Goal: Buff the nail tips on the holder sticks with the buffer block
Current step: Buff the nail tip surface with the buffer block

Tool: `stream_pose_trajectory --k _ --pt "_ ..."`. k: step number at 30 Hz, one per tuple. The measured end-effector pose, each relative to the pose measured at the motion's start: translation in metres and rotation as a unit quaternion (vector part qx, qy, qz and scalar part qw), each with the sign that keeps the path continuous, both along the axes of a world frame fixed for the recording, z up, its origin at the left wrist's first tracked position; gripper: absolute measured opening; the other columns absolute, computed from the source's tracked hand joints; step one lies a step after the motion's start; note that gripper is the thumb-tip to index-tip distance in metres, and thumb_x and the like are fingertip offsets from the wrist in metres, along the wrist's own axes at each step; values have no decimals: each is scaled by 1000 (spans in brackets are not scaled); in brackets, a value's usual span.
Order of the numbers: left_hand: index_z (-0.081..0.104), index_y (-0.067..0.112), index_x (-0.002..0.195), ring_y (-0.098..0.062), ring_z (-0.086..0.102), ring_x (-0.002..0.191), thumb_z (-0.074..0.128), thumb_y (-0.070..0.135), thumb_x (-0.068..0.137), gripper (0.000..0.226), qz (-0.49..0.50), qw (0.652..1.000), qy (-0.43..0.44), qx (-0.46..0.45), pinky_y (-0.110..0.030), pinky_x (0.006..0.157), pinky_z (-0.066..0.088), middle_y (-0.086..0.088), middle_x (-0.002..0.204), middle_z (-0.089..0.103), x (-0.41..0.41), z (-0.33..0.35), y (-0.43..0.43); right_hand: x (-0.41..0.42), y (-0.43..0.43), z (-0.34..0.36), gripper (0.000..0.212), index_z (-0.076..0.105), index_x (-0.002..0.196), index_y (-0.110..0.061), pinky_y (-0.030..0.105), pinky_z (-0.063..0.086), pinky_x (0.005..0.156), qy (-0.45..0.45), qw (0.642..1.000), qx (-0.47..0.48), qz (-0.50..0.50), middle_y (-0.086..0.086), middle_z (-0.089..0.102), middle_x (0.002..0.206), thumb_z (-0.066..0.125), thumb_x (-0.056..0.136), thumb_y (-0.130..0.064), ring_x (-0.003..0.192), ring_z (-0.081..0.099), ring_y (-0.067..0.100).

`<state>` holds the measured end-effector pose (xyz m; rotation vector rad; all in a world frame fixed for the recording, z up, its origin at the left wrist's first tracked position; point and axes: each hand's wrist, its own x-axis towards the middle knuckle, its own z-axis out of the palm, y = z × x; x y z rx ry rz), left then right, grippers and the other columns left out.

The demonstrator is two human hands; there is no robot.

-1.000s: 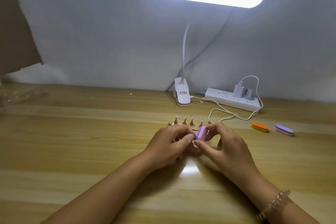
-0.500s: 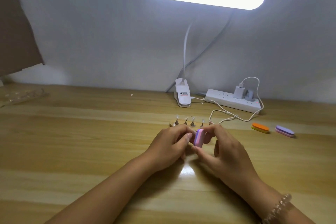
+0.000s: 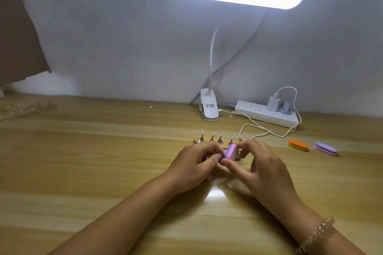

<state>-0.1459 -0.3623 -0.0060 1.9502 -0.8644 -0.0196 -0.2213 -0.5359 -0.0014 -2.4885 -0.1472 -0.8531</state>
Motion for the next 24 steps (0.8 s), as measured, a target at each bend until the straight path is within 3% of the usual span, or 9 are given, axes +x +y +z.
stream_pose_trajectory --k 4,7,12,15,18,21,24 --pt "68 16 101 -13 59 56 53 5 98 19 -8 1000 9 -6 -28 62 49 13 78 64 1 -1 0 -3 7 -1 36 62 98 -31 11 31 53 -10 999 -15 36 -18 54 85 69 77 -59 67 49 -11" --pt "69 16 100 -12 58 54 54 6 97 18 -10 1000 8 -8 -25 61 46 20 76 64 0 -1 -1 2 0 2 44 64 96 -32 21 38 60 -3 998 60 13 -17 55 86 55 73 -69 71 52 -2" --pt "65 32 96 -9 58 54 51 3 97 32 -16 1000 5 -9 -20 61 45 25 72 64 -1 1 1 -2 8 -1 41 63 105 -34 14 30 53 -6 999 -14 35 -21 51 87 55 82 -67 70 49 -14" --pt "68 19 98 -15 63 57 55 8 99 16 -11 1000 14 -20 -24 62 48 21 82 69 -2 0 -1 4 0 1 45 65 100 -29 25 40 62 -1 997 69 15 -15 56 89 51 78 -66 73 53 -3" --pt "66 14 99 -18 64 59 58 13 99 9 -16 998 33 -45 -36 63 55 4 98 75 -2 0 -1 4 -4 2 41 60 100 -25 29 41 63 -47 990 133 -13 -11 56 92 52 81 -60 65 50 4" --pt "66 15 98 -14 62 57 56 7 97 13 -16 997 57 -59 -42 59 54 -7 93 73 -1 0 0 -4 8 1 34 60 104 -28 21 39 55 -33 998 53 22 -16 52 93 58 87 -58 63 52 -2" --pt "68 18 96 -8 60 58 56 2 95 20 -19 996 58 -64 -35 57 51 1 86 71 1 -2 -1 -3 11 1 37 62 104 -29 16 34 55 -11 1000 3 25 -18 52 93 61 81 -58 70 49 -14"
